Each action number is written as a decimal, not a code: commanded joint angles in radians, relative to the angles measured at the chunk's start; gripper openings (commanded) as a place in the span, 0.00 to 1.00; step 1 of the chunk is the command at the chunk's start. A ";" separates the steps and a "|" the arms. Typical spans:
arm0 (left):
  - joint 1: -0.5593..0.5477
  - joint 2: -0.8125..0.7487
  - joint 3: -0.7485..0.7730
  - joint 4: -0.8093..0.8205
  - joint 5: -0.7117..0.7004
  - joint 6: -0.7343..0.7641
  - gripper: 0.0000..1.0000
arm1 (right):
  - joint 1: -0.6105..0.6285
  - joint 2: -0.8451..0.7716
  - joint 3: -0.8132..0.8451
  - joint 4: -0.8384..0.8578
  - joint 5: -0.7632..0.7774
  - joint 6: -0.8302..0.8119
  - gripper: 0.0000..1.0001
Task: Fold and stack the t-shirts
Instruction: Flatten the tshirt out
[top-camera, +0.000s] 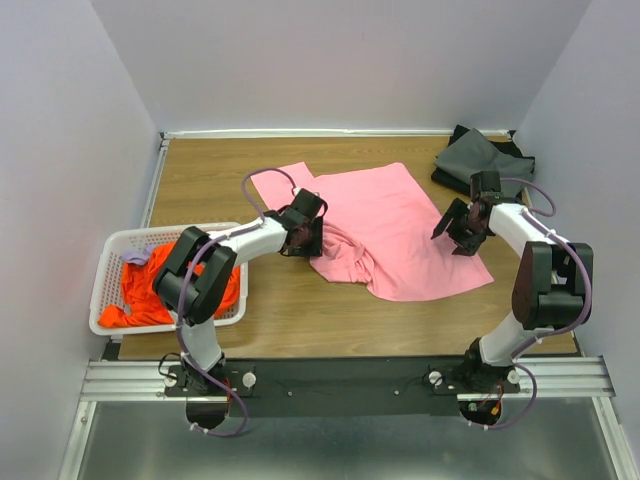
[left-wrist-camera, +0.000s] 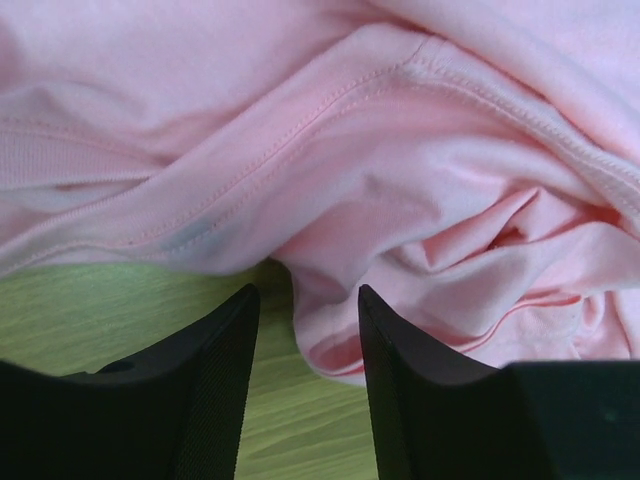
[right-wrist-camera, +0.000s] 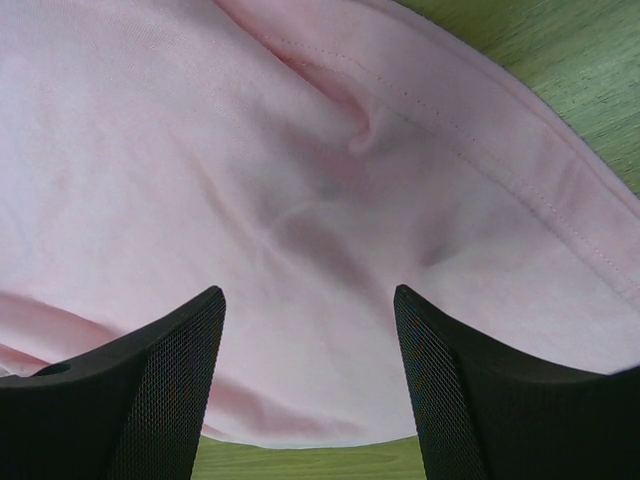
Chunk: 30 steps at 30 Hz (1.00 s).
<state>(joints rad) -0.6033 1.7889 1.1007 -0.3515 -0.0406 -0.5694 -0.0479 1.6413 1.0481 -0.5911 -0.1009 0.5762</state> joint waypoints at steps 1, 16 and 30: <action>-0.001 0.032 0.031 0.023 -0.008 0.006 0.51 | -0.007 -0.035 -0.007 0.002 -0.013 0.007 0.75; -0.001 -0.006 -0.031 0.005 0.036 -0.004 0.20 | -0.006 -0.044 -0.003 -0.006 -0.006 0.007 0.75; -0.009 -0.009 -0.053 0.031 0.073 -0.017 0.28 | -0.007 -0.051 -0.014 -0.012 -0.013 0.004 0.75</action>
<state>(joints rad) -0.6044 1.7786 1.0637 -0.3077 0.0101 -0.5735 -0.0479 1.6264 1.0477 -0.5919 -0.1017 0.5766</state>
